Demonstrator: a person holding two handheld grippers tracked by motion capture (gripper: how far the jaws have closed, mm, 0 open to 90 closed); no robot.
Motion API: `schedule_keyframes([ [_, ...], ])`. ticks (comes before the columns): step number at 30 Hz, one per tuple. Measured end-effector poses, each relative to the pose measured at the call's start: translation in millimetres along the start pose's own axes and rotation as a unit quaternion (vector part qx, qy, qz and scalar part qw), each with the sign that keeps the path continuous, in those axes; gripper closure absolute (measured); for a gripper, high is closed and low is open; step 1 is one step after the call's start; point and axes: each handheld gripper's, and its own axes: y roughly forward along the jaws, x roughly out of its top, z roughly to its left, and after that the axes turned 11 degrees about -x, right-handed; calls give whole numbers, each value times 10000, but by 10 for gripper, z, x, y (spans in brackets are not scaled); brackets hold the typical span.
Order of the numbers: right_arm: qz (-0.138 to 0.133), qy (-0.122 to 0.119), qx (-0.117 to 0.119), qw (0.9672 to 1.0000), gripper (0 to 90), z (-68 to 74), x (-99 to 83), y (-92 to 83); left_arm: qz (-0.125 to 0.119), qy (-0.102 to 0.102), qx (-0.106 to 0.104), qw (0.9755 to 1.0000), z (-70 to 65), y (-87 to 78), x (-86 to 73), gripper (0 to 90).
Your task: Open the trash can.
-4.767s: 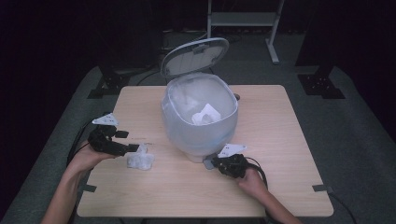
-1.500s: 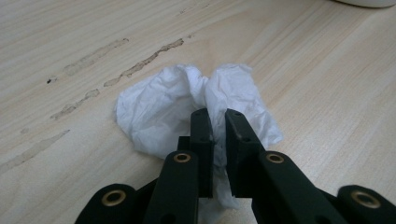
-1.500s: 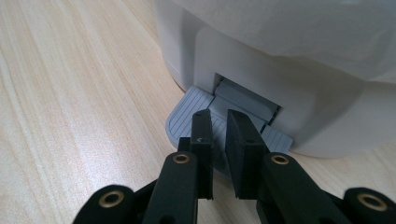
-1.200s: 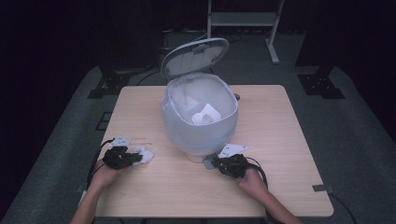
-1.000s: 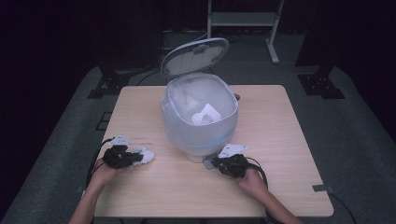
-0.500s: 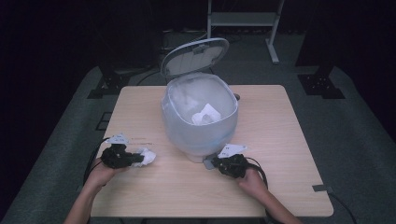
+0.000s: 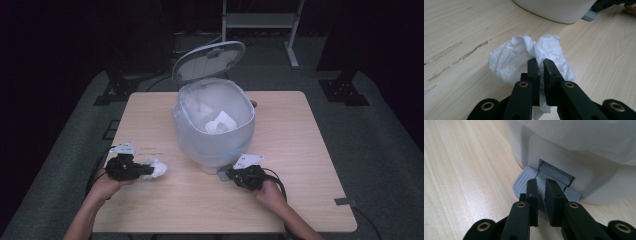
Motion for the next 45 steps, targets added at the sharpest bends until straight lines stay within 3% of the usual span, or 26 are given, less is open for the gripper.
schedule_keyframes([
  [24, 154, 149, 101, 9997, 812, -35, 31, 15, 64, 125, -166, 9998, -118, -112, 148, 841],
  [45, 243, 190, 161, 9994, 812, -52, 52, 27, 36, 502, -373, 9980, -385, -267, 445, 841],
])
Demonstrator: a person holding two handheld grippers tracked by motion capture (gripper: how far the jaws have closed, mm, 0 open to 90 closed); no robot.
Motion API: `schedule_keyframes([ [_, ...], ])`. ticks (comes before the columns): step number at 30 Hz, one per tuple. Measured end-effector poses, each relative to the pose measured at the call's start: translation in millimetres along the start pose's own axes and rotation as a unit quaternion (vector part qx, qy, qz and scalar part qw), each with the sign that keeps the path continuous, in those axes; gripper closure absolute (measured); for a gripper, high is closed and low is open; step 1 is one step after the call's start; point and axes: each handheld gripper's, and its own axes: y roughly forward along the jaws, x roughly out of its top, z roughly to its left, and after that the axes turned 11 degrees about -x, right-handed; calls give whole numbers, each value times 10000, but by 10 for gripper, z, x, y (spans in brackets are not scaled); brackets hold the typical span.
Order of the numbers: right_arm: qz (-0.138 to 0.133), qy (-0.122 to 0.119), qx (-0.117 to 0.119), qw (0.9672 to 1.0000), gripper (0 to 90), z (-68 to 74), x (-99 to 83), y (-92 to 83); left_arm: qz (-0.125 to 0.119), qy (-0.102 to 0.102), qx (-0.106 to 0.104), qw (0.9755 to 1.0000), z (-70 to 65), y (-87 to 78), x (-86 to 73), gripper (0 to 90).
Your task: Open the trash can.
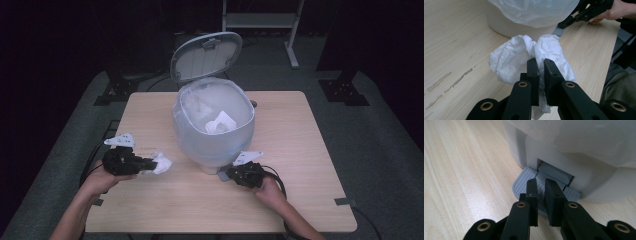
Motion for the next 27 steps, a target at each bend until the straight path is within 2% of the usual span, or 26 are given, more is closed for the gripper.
schedule_keyframes([
  [18, 13, 35, -26, 10000, 813, 6, 2, 3, -73, 184, -78, 9998, -150, -125, 171, 841],
  [27, 10, 43, -19, 10000, 813, 4, 2, 2, -128, 336, -176, 9992, -257, -219, 347, 841],
])
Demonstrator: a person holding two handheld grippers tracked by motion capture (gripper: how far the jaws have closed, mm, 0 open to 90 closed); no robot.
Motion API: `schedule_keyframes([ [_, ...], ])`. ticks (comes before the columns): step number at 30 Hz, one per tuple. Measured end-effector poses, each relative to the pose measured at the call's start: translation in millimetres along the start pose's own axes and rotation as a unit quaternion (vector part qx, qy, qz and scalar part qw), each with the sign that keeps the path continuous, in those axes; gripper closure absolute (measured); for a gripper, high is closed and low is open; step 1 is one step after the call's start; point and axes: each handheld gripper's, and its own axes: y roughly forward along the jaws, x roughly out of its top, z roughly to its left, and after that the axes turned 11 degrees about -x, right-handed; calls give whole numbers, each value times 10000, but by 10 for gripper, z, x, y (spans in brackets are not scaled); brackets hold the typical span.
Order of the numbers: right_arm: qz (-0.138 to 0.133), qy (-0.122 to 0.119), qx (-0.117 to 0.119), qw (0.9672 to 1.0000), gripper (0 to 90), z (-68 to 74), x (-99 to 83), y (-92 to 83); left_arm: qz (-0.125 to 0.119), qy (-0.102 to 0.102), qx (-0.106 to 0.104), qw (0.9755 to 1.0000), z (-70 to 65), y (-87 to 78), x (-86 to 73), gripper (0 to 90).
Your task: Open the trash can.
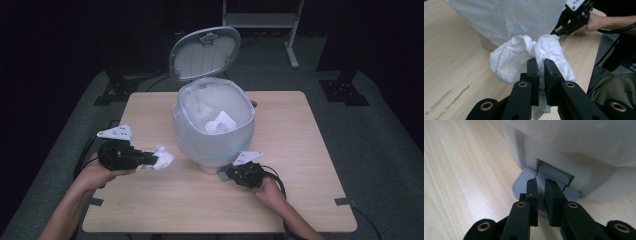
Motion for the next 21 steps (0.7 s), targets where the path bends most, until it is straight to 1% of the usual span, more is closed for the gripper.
schedule_keyframes([
  [1, 0, 1, 3, 10000, 813, -1, 0, 0, 0, 0, 0, 10000, 0, 0, 0, 841],
  [2, 4, -3, 2, 10000, 813, 0, 1, 0, 49, 82, 19, 10000, -29, -15, 56, 841],
  [10, -22, 15, -16, 10000, 813, 5, -8, -3, -22, 257, -6, 9997, -132, -103, 262, 841],
  [12, -20, 2, -14, 10000, 813, 4, -7, -3, -24, 290, -28, 9996, -156, -127, 313, 841],
  [13, -20, 1, -10, 10000, 813, 3, -7, -2, -24, 290, -28, 9996, -156, -127, 313, 841],
  [15, -22, 4, -9, 10000, 813, 3, -7, -2, -73, 316, -90, 9994, -189, -178, 396, 841],
  [17, -30, 6, -10, 10000, 813, 3, -9, -2, -105, 335, -132, 9993, -203, -205, 438, 841],
  [18, -30, 6, -10, 10000, 813, 3, -9, -2, -105, 335, -132, 9993, -203, -205, 438, 841],
  [19, -30, 10, -13, 10000, 813, 4, -9, -2, -73, 365, -99, 9993, -226, -229, 490, 841],
  [20, -30, 10, -13, 10000, 813, 4, -9, -2, -73, 365, -99, 9993, -226, -229, 490, 841],
  [21, -23, 6, -17, 10000, 813, 5, -8, -4, -38, 397, -83, 9992, -242, -240, 527, 841],
])
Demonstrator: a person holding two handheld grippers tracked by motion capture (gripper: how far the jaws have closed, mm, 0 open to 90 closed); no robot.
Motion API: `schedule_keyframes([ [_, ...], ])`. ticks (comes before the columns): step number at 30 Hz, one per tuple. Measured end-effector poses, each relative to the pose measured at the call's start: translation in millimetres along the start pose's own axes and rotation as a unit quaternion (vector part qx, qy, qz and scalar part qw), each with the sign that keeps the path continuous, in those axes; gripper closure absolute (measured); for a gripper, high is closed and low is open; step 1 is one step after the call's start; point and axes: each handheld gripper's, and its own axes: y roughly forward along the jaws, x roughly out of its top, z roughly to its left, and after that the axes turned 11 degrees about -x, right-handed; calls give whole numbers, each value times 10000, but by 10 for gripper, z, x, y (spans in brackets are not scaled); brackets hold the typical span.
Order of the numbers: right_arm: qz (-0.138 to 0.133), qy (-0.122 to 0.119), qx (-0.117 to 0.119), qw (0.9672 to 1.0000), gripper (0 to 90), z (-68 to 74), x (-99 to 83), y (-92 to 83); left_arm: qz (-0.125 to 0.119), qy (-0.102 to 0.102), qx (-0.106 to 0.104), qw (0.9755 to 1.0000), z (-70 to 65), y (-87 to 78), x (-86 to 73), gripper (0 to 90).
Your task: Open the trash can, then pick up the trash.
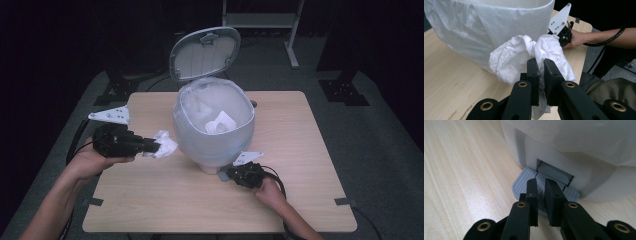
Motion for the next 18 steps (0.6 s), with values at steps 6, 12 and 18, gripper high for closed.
schedule_keyframes([
  [6, -23, 12, -3, 10000, 813, 0, -6, 1, 0, 46, 4, 10000, -32, -29, 118, 841],
  [12, -23, 2, -2, 10000, 813, -1, -5, 1, 14, 113, 20, 9999, -37, -36, 212, 841],
  [18, -28, 10, -1, 10000, 813, 1, -7, 0, 33, 159, 7, 9999, -50, -6, 313, 841],
])
